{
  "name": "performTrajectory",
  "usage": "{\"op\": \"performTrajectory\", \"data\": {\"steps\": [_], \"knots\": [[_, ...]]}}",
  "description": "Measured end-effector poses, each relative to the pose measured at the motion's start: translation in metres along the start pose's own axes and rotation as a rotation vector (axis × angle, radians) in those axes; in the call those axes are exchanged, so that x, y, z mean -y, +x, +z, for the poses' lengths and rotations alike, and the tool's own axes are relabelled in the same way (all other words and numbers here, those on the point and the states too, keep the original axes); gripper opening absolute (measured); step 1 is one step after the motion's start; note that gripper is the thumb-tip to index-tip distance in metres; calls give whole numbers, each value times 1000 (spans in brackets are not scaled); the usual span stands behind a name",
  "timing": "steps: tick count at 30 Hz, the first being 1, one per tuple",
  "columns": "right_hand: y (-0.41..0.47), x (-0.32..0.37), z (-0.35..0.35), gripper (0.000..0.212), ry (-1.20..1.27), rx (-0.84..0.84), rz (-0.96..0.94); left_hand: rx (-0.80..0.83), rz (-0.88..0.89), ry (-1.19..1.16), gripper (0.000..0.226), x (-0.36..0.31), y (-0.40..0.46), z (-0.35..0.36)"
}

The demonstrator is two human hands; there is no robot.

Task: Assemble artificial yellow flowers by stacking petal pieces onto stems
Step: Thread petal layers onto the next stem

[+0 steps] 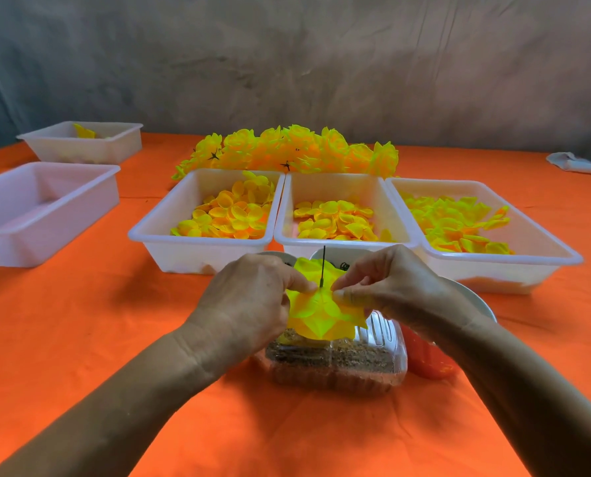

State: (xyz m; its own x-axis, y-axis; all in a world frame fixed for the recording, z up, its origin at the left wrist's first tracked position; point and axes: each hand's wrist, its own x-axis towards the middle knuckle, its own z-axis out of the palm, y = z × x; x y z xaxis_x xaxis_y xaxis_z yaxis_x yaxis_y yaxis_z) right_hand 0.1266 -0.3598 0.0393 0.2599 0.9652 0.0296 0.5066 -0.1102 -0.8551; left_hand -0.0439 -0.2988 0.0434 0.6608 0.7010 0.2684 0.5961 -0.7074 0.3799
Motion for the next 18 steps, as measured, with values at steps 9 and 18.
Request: {"op": "performTrajectory", "data": {"steps": [9,18], "knots": [[6,4,2,13,-188,-87,-229,-88,42,-163,13,8,4,3],[14,-12,6,11,19,-26,-243,-132,19,-481,11,15,18,20]]}}
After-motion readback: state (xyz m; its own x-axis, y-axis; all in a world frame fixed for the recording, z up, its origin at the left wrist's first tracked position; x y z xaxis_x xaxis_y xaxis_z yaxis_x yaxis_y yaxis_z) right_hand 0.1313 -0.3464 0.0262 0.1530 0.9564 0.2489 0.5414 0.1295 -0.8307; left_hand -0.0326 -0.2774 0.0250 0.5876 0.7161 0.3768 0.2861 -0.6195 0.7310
